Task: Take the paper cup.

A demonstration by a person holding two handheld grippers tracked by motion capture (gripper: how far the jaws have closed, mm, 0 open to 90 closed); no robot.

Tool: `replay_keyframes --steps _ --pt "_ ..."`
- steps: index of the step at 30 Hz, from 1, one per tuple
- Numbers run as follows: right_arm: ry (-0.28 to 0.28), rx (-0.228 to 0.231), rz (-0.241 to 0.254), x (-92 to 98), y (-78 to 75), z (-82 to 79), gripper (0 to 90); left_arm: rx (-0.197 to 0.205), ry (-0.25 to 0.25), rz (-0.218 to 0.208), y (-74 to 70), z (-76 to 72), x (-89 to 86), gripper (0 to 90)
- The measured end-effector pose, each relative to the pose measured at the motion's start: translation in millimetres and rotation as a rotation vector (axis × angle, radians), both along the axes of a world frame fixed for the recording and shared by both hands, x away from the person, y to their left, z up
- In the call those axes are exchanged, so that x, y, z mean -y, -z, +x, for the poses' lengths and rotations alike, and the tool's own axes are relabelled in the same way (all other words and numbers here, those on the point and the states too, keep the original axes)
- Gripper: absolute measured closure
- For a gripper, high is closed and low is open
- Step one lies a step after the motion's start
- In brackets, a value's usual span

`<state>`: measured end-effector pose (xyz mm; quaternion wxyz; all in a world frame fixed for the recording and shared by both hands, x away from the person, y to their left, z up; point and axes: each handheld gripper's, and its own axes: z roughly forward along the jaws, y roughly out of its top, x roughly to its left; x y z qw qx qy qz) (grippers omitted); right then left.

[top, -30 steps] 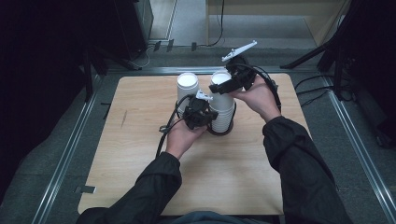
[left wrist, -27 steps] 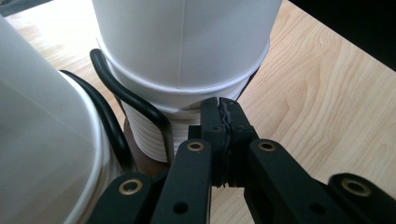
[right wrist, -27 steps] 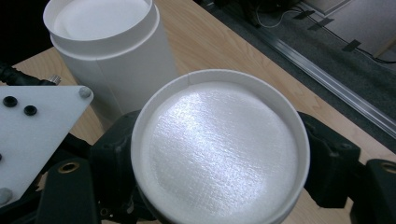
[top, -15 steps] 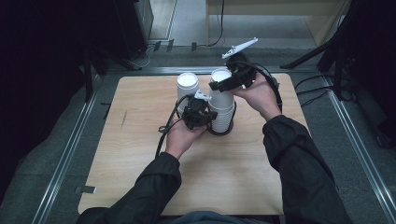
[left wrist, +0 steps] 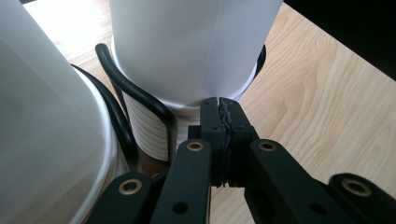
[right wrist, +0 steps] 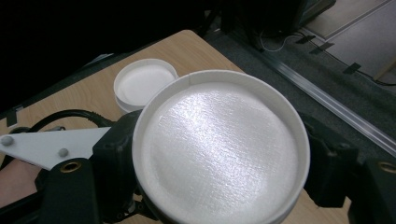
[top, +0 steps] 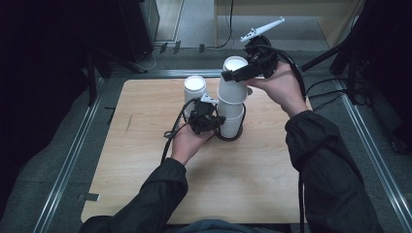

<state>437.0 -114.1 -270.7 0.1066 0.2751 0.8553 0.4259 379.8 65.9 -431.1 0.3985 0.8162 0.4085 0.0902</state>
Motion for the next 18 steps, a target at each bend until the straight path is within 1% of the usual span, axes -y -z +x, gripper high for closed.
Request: replay_keyframes --steps 1,2,3,5,6,7,8,11,12,14,15,16,18 --pt "0.001 0.008 0.002 0.7 -4.0 -1.8 25.5 0.0 0.0 0.0 0.0 0.0 0.0 89.7" --pt "0.001 0.008 0.002 0.7 -4.0 -1.8 25.5 0.0 0.0 0.001 -0.1 0.0 -0.1 89.7" --pt "-0.009 0.018 0.005 3.7 -12.9 -5.3 25.5 -0.01 0.007 0.001 -0.2 0.3 -0.8 89.4" --pt "-0.016 0.021 0.001 6.5 -19.6 -8.4 25.5 -0.008 0.008 0.0 -0.1 0.5 -1.4 89.4" --pt "-0.02 0.019 -0.002 8.4 -23.1 -10.1 25.5 -0.016 0.006 -0.004 -0.3 1.6 -3.1 89.3" --pt "-0.02 0.019 -0.002 8.4 -23.1 -10.1 25.5 -0.016 0.006 -0.004 -0.3 1.6 -3.1 89.3" --pt "-0.03 0.021 0.004 13.3 -29.5 -14.9 25.5 -0.018 0.002 -0.012 -0.7 1.8 -3.4 89.1" --pt "-0.041 0.013 0.006 16.9 -32.2 -18.5 25.5 -0.022 0.006 -0.015 -1.3 1.8 -3.6 88.7" --pt "-0.049 0.013 -0.002 20.7 -34.0 -23.0 25.5 -0.019 0.009 -0.011 -1.9 1.6 -3.9 88.5" --pt "-0.053 0.009 -0.006 22.0 -34.3 -24.9 25.5 -0.023 0.011 -0.01 -2.2 1.5 -4.0 87.7" --pt "-0.063 0.009 -0.007 26.2 -33.5 -31.0 25.5 -0.023 0.012 -0.011 -2.6 1.3 -4.3 87.2" --pt "-0.066 0.012 -0.006 28.1 -32.6 -33.8 25.5 -0.038 0.021 -0.033 -3.7 1.0 -5.4 86.4" --pt "-0.077 0.008 -0.003 31.1 -29.7 -38.7 25.5 -0.04 0.027 -0.042 -6.6 -0.3 -6.4 85.3"
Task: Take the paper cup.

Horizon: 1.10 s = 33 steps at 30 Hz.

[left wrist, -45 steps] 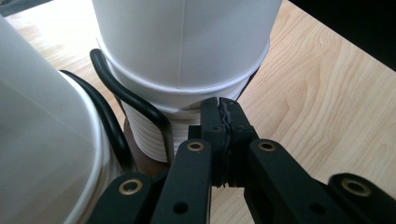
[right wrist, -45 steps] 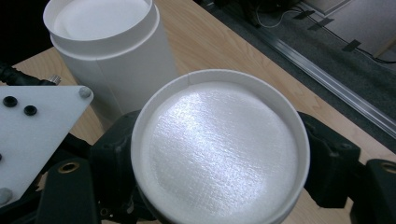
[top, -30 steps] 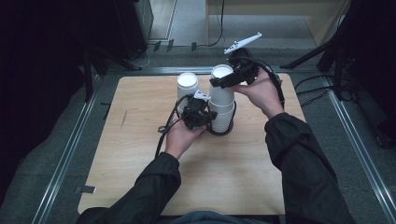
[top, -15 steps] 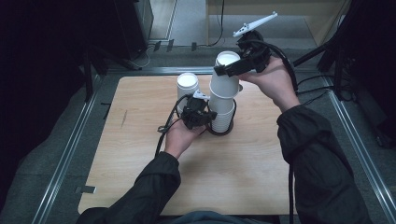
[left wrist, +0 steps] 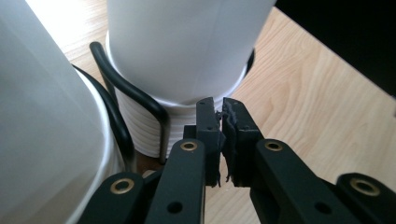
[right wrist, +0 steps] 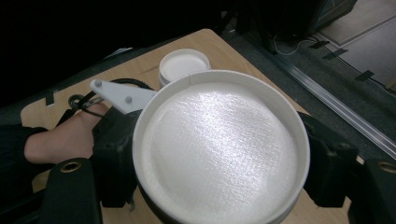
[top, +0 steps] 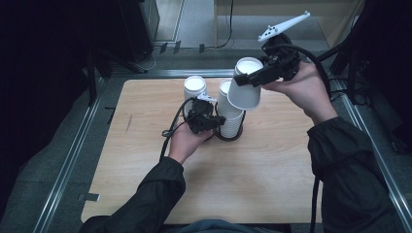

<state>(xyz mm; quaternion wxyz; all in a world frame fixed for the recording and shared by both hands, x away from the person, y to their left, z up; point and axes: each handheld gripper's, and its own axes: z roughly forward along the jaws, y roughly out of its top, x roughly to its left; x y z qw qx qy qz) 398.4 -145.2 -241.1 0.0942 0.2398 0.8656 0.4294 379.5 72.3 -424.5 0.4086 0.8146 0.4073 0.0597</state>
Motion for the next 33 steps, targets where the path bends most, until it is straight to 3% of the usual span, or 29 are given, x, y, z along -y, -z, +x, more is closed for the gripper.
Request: replay_keyframes --steps 4,8,11,12,13,19,23,27,31,33 --pt "-0.012 -0.004 0.007 7.0 6.1 -9.9 25.5 0.002 0.033 -0.004 -6.1 -5.1 0.3 81.8" --pt "-0.018 -0.02 0.015 15.7 14.0 -17.3 25.4 0.012 0.068 0.021 -10.1 -11.2 0.6 77.7" --pt "-0.022 -0.023 0.011 19.5 19.3 -21.3 25.4 0.007 0.092 0.024 -11.4 -13.9 -0.6 73.9" --pt "-0.026 -0.015 0.014 23.4 24.5 -25.0 25.4 -0.018 0.113 0.009 -11.5 -15.0 -2.0 72.4" --pt "-0.024 -0.011 0.014 24.6 26.4 -26.5 25.4 -0.018 0.113 0.009 -11.5 -15.0 -2.0 71.7" --pt "-0.031 -0.021 0.013 31.1 46.6 -36.6 25.4 0.006 0.192 0.005 -12.9 -23.0 -9.7 63.4" --pt "-0.043 -0.03 0.017 34.5 59.5 -42.4 25.4 0.0 0.238 0.011 -10.7 -25.9 -13.1 57.3" --pt "-0.058 -0.046 0.001 35.6 77.1 -48.6 25.4 0.023 0.274 0.008 -3.8 -31.5 -22.3 50.9" --pt "-0.066 -0.062 -0.004 35.1 89.3 -51.6 25.4 0.022 0.286 0.005 -0.3 -35.0 -29.0 49.6" --pt "-0.069 -0.067 0.004 34.6 100.1 -54.2 25.5 0.035 0.317 -0.009 3.8 -40.4 -35.3 48.5"
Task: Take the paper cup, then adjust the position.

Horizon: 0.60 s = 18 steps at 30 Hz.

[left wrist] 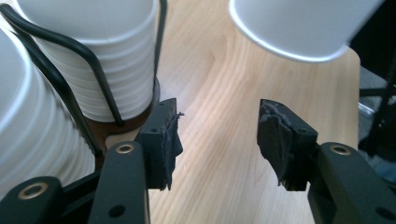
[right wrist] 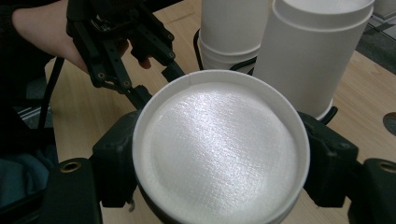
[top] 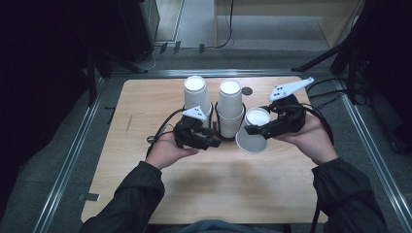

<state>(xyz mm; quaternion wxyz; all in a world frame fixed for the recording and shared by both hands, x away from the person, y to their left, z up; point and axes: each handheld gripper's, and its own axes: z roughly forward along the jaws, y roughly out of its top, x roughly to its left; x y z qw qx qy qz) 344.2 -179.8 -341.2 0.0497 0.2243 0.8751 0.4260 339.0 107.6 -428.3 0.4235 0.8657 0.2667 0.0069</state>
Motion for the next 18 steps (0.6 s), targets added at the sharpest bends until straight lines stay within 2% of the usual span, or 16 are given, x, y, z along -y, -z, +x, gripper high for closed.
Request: replay_keyframes --steps 2,4,7,10,13,16,18 --pt "-0.004 0.003 0.013 -0.8 8.3 -1.3 25.5 -0.004 0.012 -0.015 3.0 -3.4 -4.3 47.2" --pt "-0.01 -0.006 0.023 -2.7 18.2 -1.5 25.5 0.019 0.023 -0.012 6.5 -6.3 -8.4 46.1" --pt "-0.018 -0.018 0.025 -7.0 29.9 -1.5 25.5 0.032 0.019 -0.011 11.0 -8.2 -13.0 46.5" --pt "-0.028 -0.015 0.021 -11.4 38.7 -0.9 25.5 -0.001 0.012 -0.039 14.8 -7.0 -17.3 44.8" --pt "-0.035 -0.016 0.016 -15.3 45.1 -1.2 25.5 0.013 0.018 -0.03 18.0 -7.6 -19.0 42.1" --pt "-0.044 -0.019 0.017 -19.1 52.7 -1.9 25.5 0.026 0.02 -0.023 21.8 -9.2 -20.5 35.3" --pt "-0.047 -0.029 0.013 -21.5 60.4 -2.0 25.5 -0.004 0.031 -0.034 25.2 -8.8 -22.7 32.9"
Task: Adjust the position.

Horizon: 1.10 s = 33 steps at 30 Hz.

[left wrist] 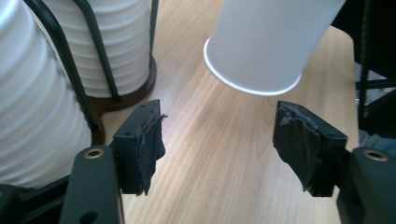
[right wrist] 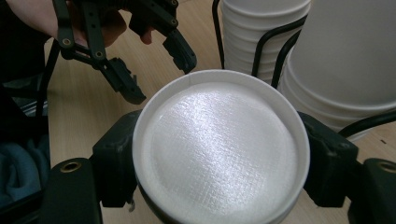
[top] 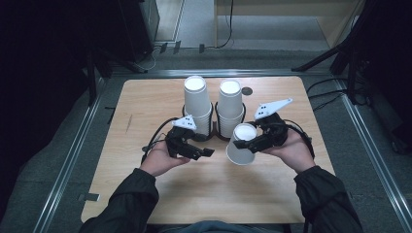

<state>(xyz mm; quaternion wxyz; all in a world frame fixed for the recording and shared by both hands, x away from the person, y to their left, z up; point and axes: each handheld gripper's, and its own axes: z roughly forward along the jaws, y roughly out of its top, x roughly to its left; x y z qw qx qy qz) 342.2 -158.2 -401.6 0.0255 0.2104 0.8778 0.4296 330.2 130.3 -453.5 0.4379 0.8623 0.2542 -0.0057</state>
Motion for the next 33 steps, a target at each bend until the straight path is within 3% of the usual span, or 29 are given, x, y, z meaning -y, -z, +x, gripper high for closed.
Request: replay_keyframes --steps 6,7,10,17,23,33 --pt "-0.009 -0.013 0.02 -2.3 14.6 2.9 25.5 -0.014 0.001 -0.003 3.8 -0.8 -2.9 25.2" --pt "-0.008 -0.025 0.018 -3.3 20.7 3.9 25.5 -0.02 0.022 -0.015 6.2 -1.6 -4.3 18.8" --pt "-0.003 -0.028 0.017 -3.4 28.3 4.0 25.5 -0.033 0.04 -0.024 9.2 -1.2 -6.0 13.4" --pt "-0.012 -0.028 0.035 -6.5 39.9 3.7 25.5 -0.02 0.051 -0.025 17.5 -1.3 -3.6 10.1" --pt "-0.05 -0.034 0.045 -15.8 47.5 3.5 25.5 -0.023 0.072 0.01 28.3 -0.4 -1.1 9.9" --pt "-0.096 -0.036 0.056 -34.1 48.2 -0.9 25.5 -0.016 0.075 0.003 32.8 -3.1 2.6 9.1"
